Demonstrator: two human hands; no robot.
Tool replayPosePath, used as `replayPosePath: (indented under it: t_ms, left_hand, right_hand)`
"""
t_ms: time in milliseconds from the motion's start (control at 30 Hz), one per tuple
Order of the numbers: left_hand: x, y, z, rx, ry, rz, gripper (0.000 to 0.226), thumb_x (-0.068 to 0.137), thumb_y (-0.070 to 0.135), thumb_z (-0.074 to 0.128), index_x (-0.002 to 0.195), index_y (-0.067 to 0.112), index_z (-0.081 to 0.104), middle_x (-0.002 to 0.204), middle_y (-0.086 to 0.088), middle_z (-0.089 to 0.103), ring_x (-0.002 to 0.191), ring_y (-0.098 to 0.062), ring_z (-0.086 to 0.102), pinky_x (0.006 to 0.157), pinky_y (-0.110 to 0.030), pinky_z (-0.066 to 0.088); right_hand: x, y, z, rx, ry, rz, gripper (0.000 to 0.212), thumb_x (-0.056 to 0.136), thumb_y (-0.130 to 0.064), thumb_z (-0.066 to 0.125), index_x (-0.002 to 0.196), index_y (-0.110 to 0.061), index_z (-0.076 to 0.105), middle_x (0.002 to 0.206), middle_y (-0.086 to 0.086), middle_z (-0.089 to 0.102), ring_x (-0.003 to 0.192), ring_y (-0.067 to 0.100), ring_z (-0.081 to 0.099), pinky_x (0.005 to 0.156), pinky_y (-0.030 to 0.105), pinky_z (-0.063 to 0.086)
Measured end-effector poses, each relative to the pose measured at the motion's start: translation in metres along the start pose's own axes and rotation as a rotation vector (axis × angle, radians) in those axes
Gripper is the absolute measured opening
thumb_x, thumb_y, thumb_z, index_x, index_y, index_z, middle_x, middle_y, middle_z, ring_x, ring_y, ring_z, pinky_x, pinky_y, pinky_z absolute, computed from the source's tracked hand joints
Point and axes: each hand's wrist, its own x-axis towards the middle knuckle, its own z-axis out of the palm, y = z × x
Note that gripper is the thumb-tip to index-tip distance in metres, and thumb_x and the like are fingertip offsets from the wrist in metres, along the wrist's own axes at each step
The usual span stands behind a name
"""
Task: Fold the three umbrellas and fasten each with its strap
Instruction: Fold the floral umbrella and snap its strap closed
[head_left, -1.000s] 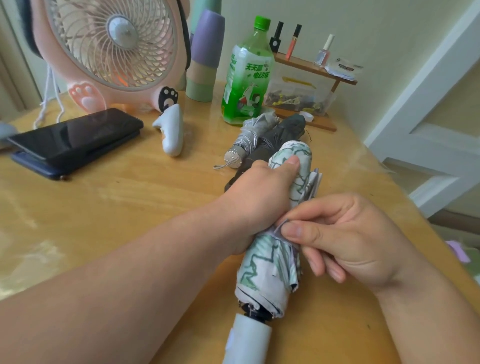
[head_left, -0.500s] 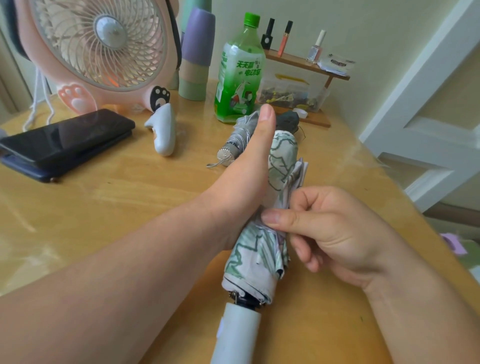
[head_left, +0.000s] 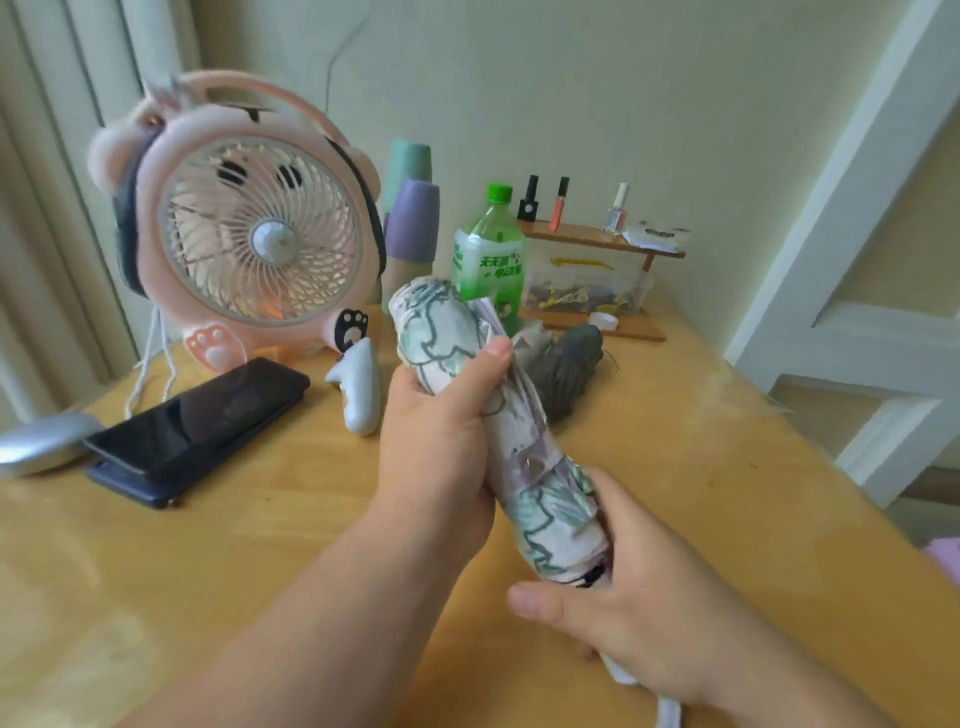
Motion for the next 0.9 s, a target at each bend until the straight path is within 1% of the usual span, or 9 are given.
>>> replayPosePath:
  t_ms: [133, 333, 467, 533, 600, 667, 767, 833, 900]
  left_hand:
    - [0.003, 0.024, -0.002, -0.127, -0.098, -0.149, 0.012, 0.083, 0.014, 0.069, 0.084, 0.012, 0.081, 0.088, -0.011, 0.075, 0.082, -0.026, 0.074, 0.086, -0.044, 0.061]
    - [0.007, 0.030, -0.016, -0.241, -0.286, -0.216, 0.009, 0.076, 0.017, 0.073, 0.068, 0.015, 0.071, 0.067, 0.000, 0.065, 0.064, -0.016, 0.066, 0.073, -0.030, 0.057]
    - [0.011, 0.029, -0.024, -0.349, -0.382, -0.215, 0.035, 0.063, 0.021, 0.089, 0.085, 0.014, 0.062, 0.073, 0.001, 0.064, 0.067, -0.017, 0.065, 0.079, -0.034, 0.057]
    - [0.010, 0.030, -0.019, -0.320, -0.308, -0.210, 0.024, 0.073, 0.019, 0.083, 0.080, 0.013, 0.061, 0.068, 0.000, 0.061, 0.060, -0.016, 0.063, 0.072, -0.032, 0.058]
    - [0.011, 0.031, -0.012, -0.233, -0.141, -0.250, 0.021, 0.087, 0.019, 0.070, 0.068, 0.013, 0.062, 0.060, -0.002, 0.058, 0.052, -0.016, 0.060, 0.062, -0.028, 0.057]
    - [0.013, 0.029, -0.008, -0.159, 0.050, -0.273, 0.028, 0.093, 0.019, 0.065, 0.066, 0.011, 0.064, 0.055, -0.004, 0.057, 0.046, -0.017, 0.059, 0.053, -0.027, 0.055]
    - [0.012, 0.021, -0.007, -0.116, 0.223, -0.259, 0.017, 0.091, 0.016, 0.071, 0.082, 0.009, 0.059, 0.055, -0.007, 0.059, 0.043, -0.020, 0.060, 0.045, -0.030, 0.053]
    - [0.010, 0.013, -0.007, -0.105, 0.151, -0.255, 0.014, 0.087, 0.013, 0.074, 0.088, 0.009, 0.061, 0.064, -0.007, 0.064, 0.054, -0.020, 0.064, 0.056, -0.032, 0.057]
    - [0.006, 0.010, -0.005, -0.108, 0.002, -0.268, 0.024, 0.081, 0.012, 0.076, 0.099, 0.008, 0.061, 0.078, -0.007, 0.066, 0.069, -0.021, 0.067, 0.070, -0.035, 0.059]
  right_hand:
    - [0.002, -0.003, 0.003, -0.330, 0.292, -0.069, 0.043, 0.080, -0.029, 0.082, 0.107, -0.041, 0.050, 0.090, -0.031, 0.068, 0.079, -0.005, 0.065, 0.067, 0.015, 0.050]
    - [-0.005, -0.002, -0.007, 0.165, -0.223, 0.077, 0.040, 0.078, -0.019, 0.080, 0.108, -0.008, 0.056, 0.051, 0.012, 0.052, 0.039, 0.021, 0.047, 0.045, 0.027, 0.042]
    - [-0.006, -0.005, -0.009, 0.415, -0.504, 0.179, 0.060, 0.081, -0.016, 0.075, 0.126, 0.011, 0.048, 0.047, 0.009, 0.046, 0.035, 0.015, 0.044, 0.039, 0.021, 0.036]
    - [-0.006, -0.005, -0.011, 0.474, -0.538, 0.210, 0.059, 0.079, -0.019, 0.077, 0.112, 0.019, 0.047, 0.047, 0.008, 0.047, 0.035, 0.014, 0.046, 0.038, 0.019, 0.038]
    - [-0.003, -0.002, -0.013, 0.436, -0.411, 0.203, 0.065, 0.072, -0.026, 0.084, 0.109, 0.014, 0.049, 0.053, 0.013, 0.054, 0.039, 0.017, 0.052, 0.040, 0.023, 0.043]
    - [-0.001, -0.001, -0.010, 0.217, -0.135, 0.102, 0.087, 0.059, -0.043, 0.091, 0.131, -0.017, 0.052, 0.086, -0.002, 0.072, 0.068, 0.014, 0.069, 0.062, 0.030, 0.057]
    - [-0.003, -0.013, 0.003, -0.338, 0.208, 0.024, 0.113, 0.050, -0.078, 0.081, 0.143, -0.061, 0.021, 0.128, -0.038, 0.047, 0.116, -0.009, 0.055, 0.101, 0.023, 0.046]
    - [-0.002, -0.016, 0.012, -0.551, 0.294, 0.027, 0.099, 0.062, -0.083, 0.070, 0.144, -0.053, 0.023, 0.131, -0.034, 0.045, 0.118, 0.000, 0.054, 0.097, 0.026, 0.047]
    - [0.004, -0.009, 0.014, -0.557, 0.382, -0.032, 0.067, 0.070, -0.082, 0.059, 0.118, -0.037, 0.047, 0.111, -0.021, 0.063, 0.096, 0.012, 0.063, 0.082, 0.036, 0.054]
